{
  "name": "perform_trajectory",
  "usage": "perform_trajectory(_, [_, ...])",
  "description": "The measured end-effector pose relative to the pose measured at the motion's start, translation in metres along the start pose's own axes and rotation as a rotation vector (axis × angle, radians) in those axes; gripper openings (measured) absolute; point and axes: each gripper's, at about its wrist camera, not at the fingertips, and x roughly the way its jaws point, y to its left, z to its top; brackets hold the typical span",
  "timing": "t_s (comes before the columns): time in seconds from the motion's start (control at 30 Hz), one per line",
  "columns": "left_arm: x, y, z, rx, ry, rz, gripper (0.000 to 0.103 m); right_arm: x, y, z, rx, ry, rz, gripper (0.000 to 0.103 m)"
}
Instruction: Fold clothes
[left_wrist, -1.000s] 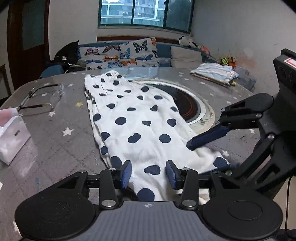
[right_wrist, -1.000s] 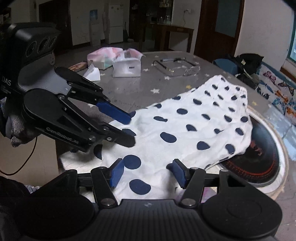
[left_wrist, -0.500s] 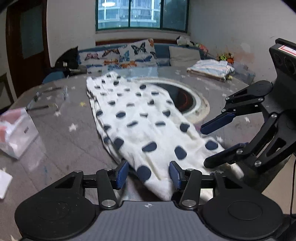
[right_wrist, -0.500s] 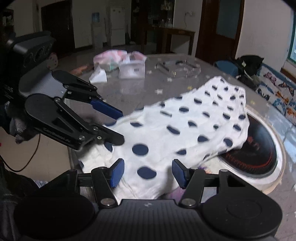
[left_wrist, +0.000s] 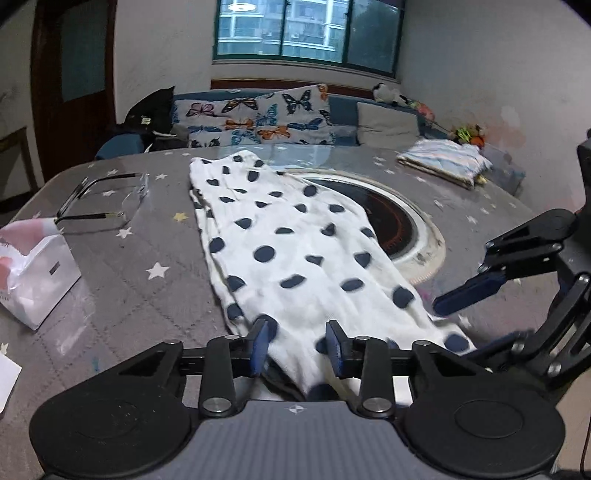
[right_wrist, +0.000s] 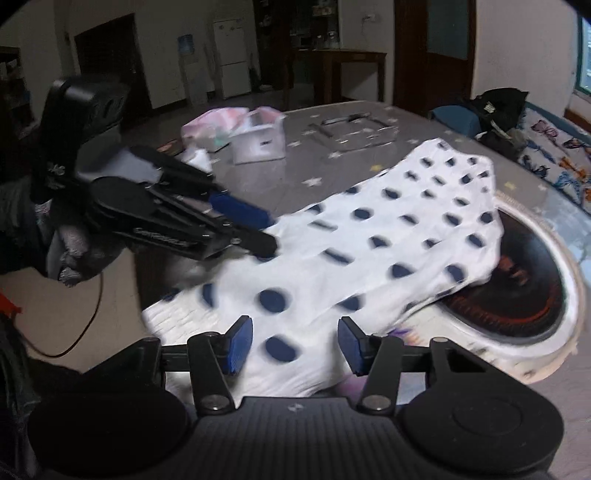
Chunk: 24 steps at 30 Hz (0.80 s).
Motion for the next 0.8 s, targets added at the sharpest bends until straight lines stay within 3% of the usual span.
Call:
perform_trajectory(0.17, [0.010,0.009,0.017,-0.044,-0.029,0.010,0.035,0.005,-0.038,0.020,0.087,-0.032,-0.042,0.049])
perform_trajectory(0.23, [0.016,0.013,0.025,-0.058,-0.037,0.018,0.035,0.010,-0.059,0.025,0.155,-0.044,-0.066,0.040])
perform_trajectory(0.47, [0.042,0.024,0.039,-0.082,-0.020,0.011,0.033,0.028,-0.110,0.019,0.353,-0.032,-0.161,0.034])
perform_trajectory(0.67, [0.059,0.024,0.039,-0.069,0.012,0.021,0.033,0.048,-0.125,0.014,0.472,-0.047,-0.145,0.031])
perform_trajectory(0.8, [0.065,0.025,0.037,-0.059,0.030,0.024,0.033,0.056,-0.127,0.011,0.514,-0.055,-0.161,0.009])
